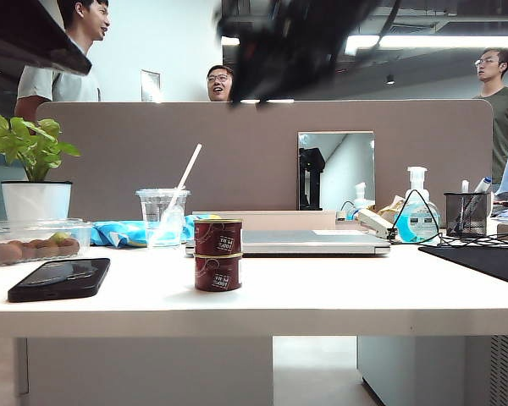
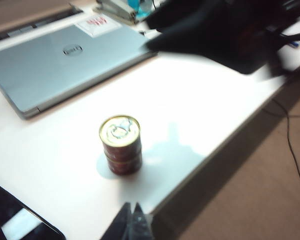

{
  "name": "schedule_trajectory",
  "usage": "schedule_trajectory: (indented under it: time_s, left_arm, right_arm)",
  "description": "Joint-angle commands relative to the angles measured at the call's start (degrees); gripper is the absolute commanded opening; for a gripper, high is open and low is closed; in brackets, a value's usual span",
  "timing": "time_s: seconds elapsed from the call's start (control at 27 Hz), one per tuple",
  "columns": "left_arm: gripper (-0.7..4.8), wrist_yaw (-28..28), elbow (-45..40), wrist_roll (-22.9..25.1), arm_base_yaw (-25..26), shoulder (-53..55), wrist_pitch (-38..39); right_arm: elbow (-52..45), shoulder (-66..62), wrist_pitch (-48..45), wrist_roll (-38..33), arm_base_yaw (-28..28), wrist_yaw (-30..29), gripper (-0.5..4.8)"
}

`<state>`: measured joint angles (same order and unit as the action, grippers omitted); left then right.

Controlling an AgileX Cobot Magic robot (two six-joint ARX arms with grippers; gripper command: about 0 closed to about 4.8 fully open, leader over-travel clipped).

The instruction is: Stack a can of tomatoes on the right onto the can of tomatoes on the left.

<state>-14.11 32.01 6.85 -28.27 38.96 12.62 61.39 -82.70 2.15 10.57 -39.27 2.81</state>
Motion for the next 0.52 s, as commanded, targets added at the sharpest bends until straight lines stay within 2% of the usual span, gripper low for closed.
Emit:
schedule_trajectory:
  time_s: [0.04,0.18,0.37,0.52]
  left_arm:
    - [-0.04,0.61,0.11,0.2,-0.02,-0.07,-2.05]
    - [-0.04,1.97,0.11,0.15,-0.02,-0.15,-5.51]
    - [-0.04,3.91,0.11,-1.11,-0.02,-1.81,-9.86]
    - [-0.04,10.99,0.11,-2.82,-0.02,-6.6,-10.14]
  right_arm:
    - [-0.42,6.54,2.43,0.13,-0.85,1.62,-0.06]
    - [-7.45,19.61,-3.96,-0.07,-3.21,13.09,-0.06]
    - [-17.84,30.97,-10.36,-4.66,-3.69,19.87,-0.06]
    - [-26.99,40.48,-14.14,-4.98,-3.52,26.86,-0.06]
